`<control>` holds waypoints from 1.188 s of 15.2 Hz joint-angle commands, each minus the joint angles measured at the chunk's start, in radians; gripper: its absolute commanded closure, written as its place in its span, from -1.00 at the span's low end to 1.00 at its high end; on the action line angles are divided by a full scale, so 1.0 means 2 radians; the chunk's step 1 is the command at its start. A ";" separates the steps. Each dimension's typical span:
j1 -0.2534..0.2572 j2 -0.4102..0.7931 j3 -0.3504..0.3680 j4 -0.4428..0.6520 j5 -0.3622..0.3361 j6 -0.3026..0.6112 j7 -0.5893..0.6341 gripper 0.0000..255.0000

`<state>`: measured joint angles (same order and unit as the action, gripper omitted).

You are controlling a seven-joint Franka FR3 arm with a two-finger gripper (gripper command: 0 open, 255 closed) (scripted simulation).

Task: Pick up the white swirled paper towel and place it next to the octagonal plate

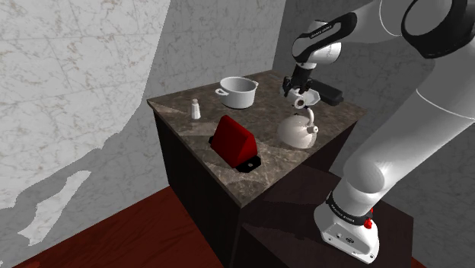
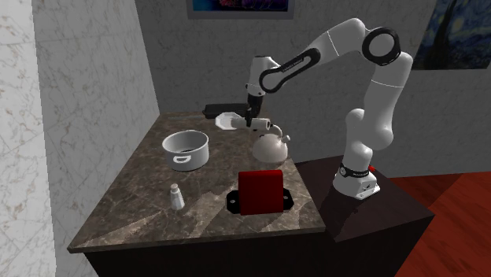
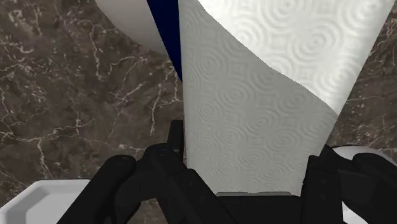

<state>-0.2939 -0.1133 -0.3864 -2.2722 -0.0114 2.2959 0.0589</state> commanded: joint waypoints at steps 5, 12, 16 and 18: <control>-0.031 0.054 -0.044 0.055 0.036 -0.013 -0.096 1.00; -0.065 0.118 -0.068 0.115 0.084 -0.023 -0.178 1.00; -0.067 0.132 -0.065 0.103 0.096 0.001 -0.188 1.00; -0.069 0.139 -0.064 0.097 0.103 0.012 -0.193 1.00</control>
<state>-0.4273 0.1507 -0.5132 -2.0646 0.1887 2.3132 -0.3210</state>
